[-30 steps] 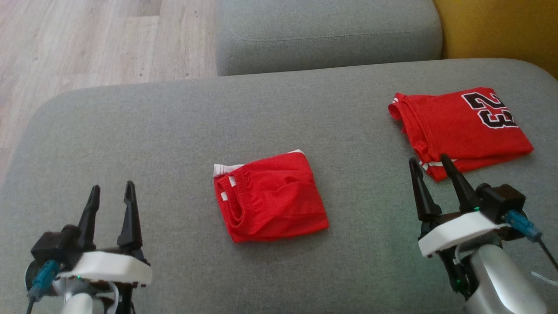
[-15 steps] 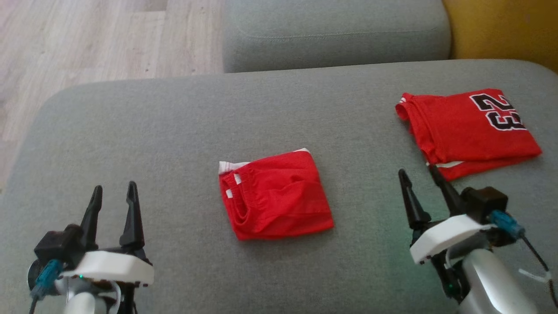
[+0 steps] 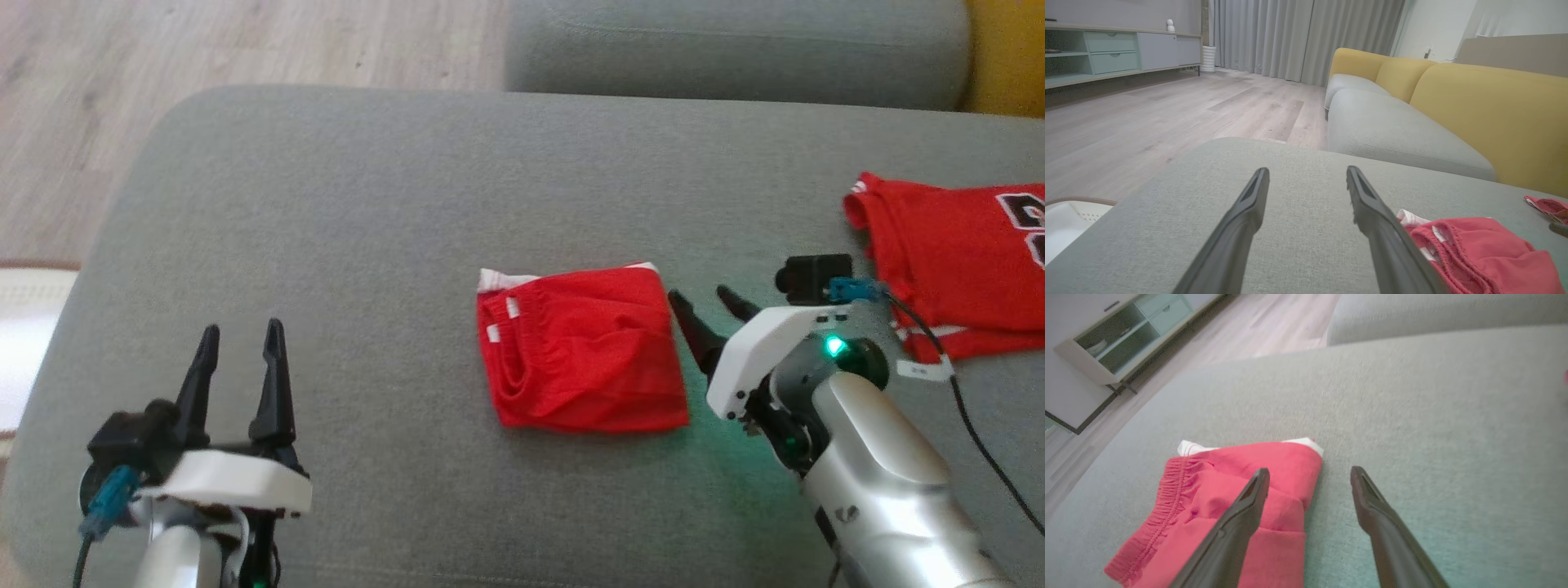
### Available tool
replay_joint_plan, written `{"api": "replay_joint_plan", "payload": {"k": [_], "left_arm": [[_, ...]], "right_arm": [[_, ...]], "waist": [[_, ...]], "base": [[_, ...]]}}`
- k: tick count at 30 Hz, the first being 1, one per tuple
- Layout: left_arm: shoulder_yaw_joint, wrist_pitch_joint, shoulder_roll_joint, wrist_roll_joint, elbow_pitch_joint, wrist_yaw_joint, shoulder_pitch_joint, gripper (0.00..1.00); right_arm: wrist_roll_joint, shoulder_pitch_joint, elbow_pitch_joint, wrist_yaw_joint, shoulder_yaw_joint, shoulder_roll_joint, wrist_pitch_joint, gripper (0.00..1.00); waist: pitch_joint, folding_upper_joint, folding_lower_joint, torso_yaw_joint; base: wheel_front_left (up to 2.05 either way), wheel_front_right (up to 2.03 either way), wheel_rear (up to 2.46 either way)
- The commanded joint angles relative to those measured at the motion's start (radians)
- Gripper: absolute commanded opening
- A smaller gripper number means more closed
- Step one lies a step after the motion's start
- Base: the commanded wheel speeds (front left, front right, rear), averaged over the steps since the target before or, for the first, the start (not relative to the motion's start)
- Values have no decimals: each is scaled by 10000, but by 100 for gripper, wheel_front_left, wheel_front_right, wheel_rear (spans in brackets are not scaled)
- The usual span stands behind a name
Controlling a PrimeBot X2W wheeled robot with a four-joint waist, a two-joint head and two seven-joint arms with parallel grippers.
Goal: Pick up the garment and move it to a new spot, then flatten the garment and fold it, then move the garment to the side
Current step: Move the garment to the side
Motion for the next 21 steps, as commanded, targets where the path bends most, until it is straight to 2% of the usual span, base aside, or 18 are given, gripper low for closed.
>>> {"api": "replay_joint_plan", "payload": {"k": [1, 8, 14, 15, 17, 18, 21], "left_arm": [[282, -78, 67, -49, -308, -52, -554, 100], [250, -78, 5, -49, -275, -77, -724, 100], [220, -78, -24, -56, -213, -105, -826, 100], [213, -78, -29, -55, -199, -110, -840, 100], [211, -78, -37, -54, -184, -118, -852, 100], [225, -78, -39, -57, -170, -123, -860, 100], [269, -78, -46, -33, -133, -119, -850, 100]], "right_arm": [[199, -447, -44, -7, 212, 189, 279, 100], [830, -1109, 1397, -7, 299, 358, 1977, 100], [1368, -1304, 1975, -7, 340, 472, 2763, 100], [1479, -1302, 2037, -7, 392, 488, 2920, 93], [1599, -1325, 2083, -7, 495, 506, 3011, 33], [1628, -1342, 2103, -7, 524, 510, 2972, 0], [1618, -1432, 2037, -7, 619, 504, 2482, 0]], "waist": [[155, 0, 0, 223], [395, 0, 0, 603], [525, 0, 0, 778], [535, 0, 0, 802], [548, 0, 0, 828], [547, 0, 0, 830], [504, 0, 0, 779]], "base": [[0, 0, 0], [0, 0, 0], [0, 0, 0], [0, 0, 0], [0, 0, 0], [0, 0, 0], [0, 0, 0]]}}
